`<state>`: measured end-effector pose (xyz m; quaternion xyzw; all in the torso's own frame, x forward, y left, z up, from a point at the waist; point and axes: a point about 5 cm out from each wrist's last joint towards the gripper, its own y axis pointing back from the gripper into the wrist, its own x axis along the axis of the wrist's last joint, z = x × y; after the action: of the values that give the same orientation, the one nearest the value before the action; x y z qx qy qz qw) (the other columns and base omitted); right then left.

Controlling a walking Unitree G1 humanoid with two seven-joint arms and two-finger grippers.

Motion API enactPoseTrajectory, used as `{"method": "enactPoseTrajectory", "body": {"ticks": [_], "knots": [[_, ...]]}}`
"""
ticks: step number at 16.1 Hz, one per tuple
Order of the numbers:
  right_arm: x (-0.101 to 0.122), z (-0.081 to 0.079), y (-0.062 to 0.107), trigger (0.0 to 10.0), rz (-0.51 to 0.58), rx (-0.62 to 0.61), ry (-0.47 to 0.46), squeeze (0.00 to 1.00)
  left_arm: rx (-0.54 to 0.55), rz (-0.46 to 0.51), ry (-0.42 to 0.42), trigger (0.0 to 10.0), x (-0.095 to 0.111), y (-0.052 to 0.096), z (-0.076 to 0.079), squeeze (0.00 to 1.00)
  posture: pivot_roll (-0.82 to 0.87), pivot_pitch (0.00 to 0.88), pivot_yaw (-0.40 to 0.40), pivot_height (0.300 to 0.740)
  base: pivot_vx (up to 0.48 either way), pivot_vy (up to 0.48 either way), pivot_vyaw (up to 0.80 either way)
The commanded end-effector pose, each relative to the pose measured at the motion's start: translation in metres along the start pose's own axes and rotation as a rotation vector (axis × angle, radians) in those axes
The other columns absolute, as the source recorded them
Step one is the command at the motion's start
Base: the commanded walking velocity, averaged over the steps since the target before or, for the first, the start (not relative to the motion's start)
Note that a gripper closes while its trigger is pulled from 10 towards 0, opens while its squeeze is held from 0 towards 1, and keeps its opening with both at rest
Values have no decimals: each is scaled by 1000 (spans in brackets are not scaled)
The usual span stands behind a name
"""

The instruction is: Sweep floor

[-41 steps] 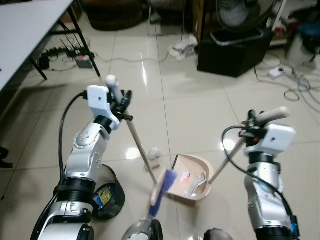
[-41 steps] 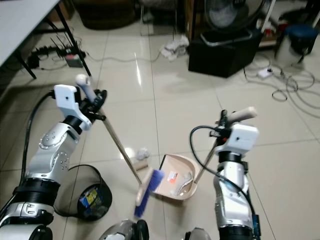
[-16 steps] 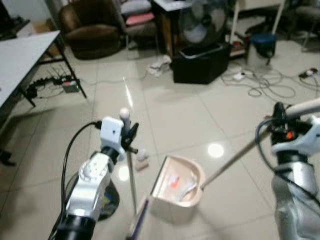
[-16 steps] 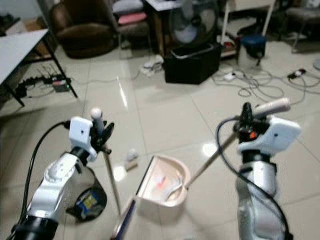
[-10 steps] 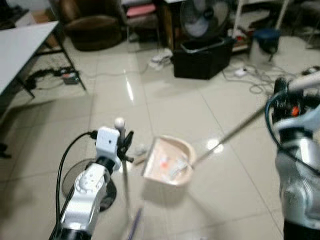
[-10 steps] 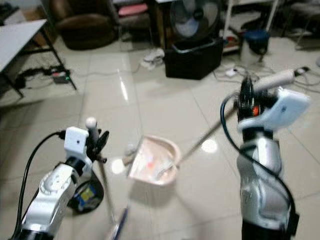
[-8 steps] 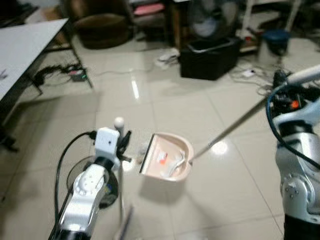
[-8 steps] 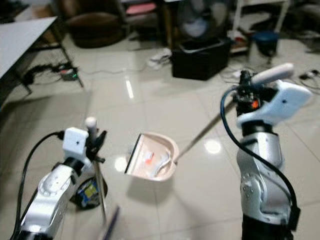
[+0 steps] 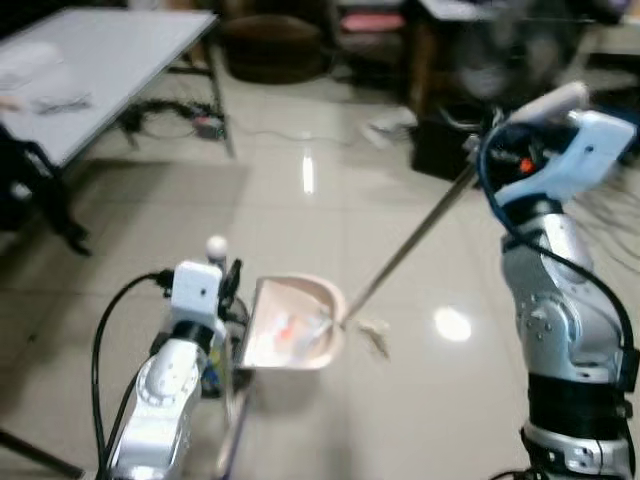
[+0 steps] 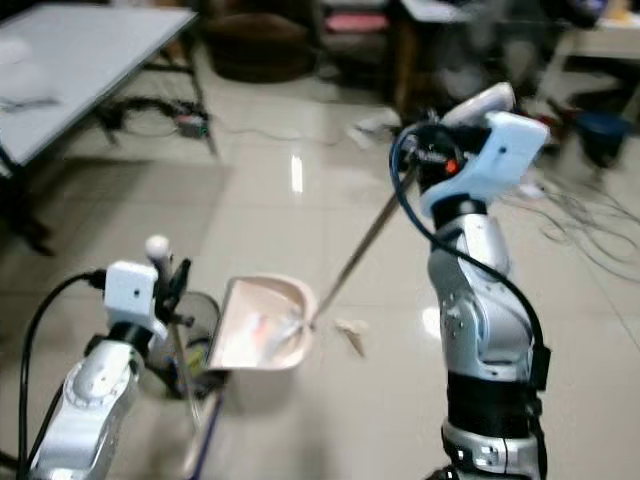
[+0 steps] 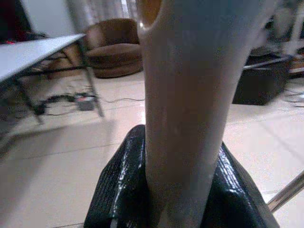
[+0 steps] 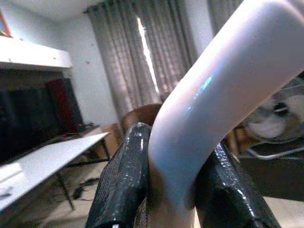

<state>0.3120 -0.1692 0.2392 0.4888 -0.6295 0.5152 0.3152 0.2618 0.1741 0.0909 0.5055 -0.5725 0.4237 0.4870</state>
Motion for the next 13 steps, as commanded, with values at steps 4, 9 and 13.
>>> {"method": "enactPoseTrajectory", "body": {"ticks": [4,9,13], "knots": [[6,4,-5,10000,39,-9,0,0,-7,24,-25,10000,5,4,4,0,-98,0,34,740,384,0,800],[2,0,-6,10000,15,35,4,0,6,10,-34,10000,3,10,2,0,-84,0,29,740,388,0,800],[1,-5,-6,10000,10,72,-10,0,34,0,2,10000,0,14,-1,0,-83,0,28,740,193,0,200]]}}
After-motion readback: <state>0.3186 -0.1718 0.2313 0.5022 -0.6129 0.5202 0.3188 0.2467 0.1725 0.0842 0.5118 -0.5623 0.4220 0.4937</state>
